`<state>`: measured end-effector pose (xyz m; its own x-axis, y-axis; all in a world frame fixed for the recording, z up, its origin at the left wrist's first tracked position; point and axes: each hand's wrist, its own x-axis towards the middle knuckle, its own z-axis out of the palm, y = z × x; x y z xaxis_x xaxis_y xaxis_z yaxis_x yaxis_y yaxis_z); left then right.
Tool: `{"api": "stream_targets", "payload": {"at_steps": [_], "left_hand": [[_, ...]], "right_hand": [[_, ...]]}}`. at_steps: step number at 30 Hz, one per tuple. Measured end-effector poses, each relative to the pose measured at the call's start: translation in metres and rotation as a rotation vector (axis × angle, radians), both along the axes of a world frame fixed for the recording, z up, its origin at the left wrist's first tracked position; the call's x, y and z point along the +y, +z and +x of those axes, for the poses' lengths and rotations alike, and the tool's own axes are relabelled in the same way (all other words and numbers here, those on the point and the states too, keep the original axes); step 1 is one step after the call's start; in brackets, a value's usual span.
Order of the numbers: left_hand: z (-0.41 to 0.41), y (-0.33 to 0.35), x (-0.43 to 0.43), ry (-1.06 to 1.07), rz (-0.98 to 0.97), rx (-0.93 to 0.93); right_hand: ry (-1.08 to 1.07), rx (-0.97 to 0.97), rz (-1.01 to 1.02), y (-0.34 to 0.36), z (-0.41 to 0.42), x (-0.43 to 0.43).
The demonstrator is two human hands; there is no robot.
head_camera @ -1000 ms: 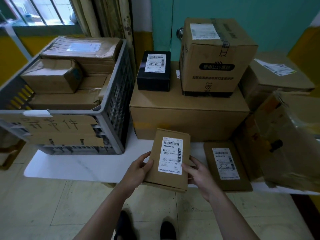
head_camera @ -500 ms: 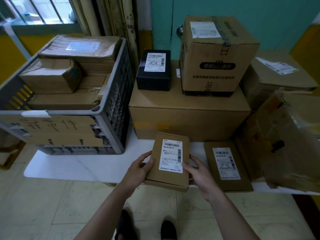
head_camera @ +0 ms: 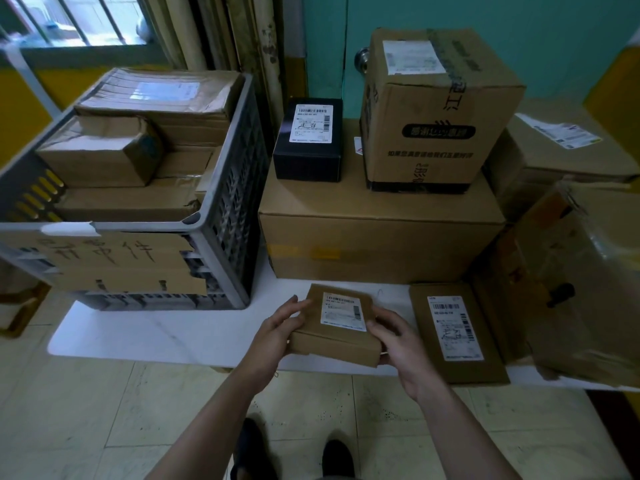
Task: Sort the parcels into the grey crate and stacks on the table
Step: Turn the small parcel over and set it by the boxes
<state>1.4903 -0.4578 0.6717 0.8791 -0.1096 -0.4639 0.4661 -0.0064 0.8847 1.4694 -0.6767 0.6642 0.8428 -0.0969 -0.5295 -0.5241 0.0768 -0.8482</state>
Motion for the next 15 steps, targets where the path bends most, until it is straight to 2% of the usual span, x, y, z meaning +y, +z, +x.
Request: {"api": "stream_targets", "payload": {"at_steps": [6, 10, 15], "left_hand": [[-0.001, 0.004, -0.001, -0.006, -0.135, -0.018], [0.005, 0.003, -0.002, 0.085, -0.079, 0.017], [0.011, 0.016, -0.006, 0.105, -0.055, -0.035]], "right_hand": [[-0.036, 0.000, 0.080, 0.009, 0.001, 0.003], [-0.008, -0.059, 0.168, 0.013, 0.001, 0.000], [0.091, -0.169, 0.126, 0.013, -0.001, -0.002]]}}
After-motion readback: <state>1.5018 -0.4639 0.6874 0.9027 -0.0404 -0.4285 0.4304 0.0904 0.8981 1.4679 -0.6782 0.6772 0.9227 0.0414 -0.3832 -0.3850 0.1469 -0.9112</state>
